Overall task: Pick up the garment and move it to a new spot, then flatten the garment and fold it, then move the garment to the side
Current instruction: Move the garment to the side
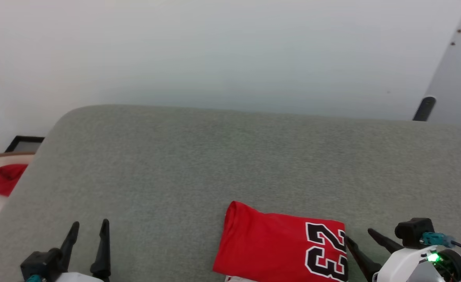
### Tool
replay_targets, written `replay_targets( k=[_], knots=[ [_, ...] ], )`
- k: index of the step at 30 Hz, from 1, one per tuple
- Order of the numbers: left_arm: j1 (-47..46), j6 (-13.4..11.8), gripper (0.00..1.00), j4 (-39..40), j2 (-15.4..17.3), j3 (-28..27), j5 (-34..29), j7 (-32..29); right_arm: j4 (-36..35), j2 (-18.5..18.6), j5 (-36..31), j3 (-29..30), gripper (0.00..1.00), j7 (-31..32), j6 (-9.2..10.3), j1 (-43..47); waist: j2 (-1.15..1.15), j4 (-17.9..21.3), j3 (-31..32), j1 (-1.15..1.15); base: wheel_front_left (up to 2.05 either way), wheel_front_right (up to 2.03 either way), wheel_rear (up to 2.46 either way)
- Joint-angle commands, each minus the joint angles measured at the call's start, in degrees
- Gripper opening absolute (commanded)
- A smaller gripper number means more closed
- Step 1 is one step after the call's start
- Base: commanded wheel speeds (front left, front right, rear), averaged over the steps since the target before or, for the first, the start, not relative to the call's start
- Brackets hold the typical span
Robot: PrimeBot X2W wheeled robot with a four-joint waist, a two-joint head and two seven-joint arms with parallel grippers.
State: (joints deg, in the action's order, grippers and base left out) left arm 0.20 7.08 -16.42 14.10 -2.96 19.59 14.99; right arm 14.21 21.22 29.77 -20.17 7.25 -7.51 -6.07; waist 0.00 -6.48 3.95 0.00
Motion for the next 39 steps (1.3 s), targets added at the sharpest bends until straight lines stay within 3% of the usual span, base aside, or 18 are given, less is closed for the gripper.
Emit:
replay_targets(
  k=[1, 15, 27, 28, 29, 39],
  knots=[
    [-0.44, 0.16, 1.0, -0.2, -0.11, 0.17, -0.24, 0.17, 0.53, 0.1, 0.58, -0.58, 1.0, 1.3, 0.05, -0.83, 0.0, -2.1, -0.45, 0.0, 0.0, 0.0, 0.0],
    [-2.6, 0.26, 1.0, -0.72, -0.59, 2.46, 0.56, -0.01, 4.26, -0.38, 2.0, 0.11, 1.0, 16.63, 0.05, -1.91, 0.0, -6.23, -4.54, 0.0, 0.0, 0.0, 0.0],
    [-5.52, 0.37, 1.0, -2.02, -1.58, 3.8, 1.13, 0.12, 8.53, -5.14, 1.82, 2.76, 1.0, 27.22, 0.05, -3.31, 0.0, -7.37, -8.06, 0.0, 0.0, 0.0, 0.0],
    [-5.67, 0.38, 1.0, -2.09, -1.62, 3.81, 1.2, 0.13, 8.72, -5.43, 1.75, 2.85, 0.31, 27.96, 0.05, -3.41, 0.0, -7.37, -8.2, 0.0, 0.0, 0.0, 0.0],
    [-5.8, 0.39, 1.0, -2.18, -1.69, 3.82, 1.29, 0.14, 8.98, -5.7, 1.79, 2.87, 0.0, 28.91, 0.05, -3.48, 0.0, -7.36, -8.27, 0.0, 0.0, 0.0, 0.0],
    [-5.43, 0.45, 1.0, -1.99, -1.98, 3.08, 1.35, 0.16, 8.7, -5.38, 1.49, 6.43, 0.0, 35.84, 0.09, -5.71, 0.0, -6.58, -8.13, 0.0, 0.0, 0.0, 0.0]
  ],
)
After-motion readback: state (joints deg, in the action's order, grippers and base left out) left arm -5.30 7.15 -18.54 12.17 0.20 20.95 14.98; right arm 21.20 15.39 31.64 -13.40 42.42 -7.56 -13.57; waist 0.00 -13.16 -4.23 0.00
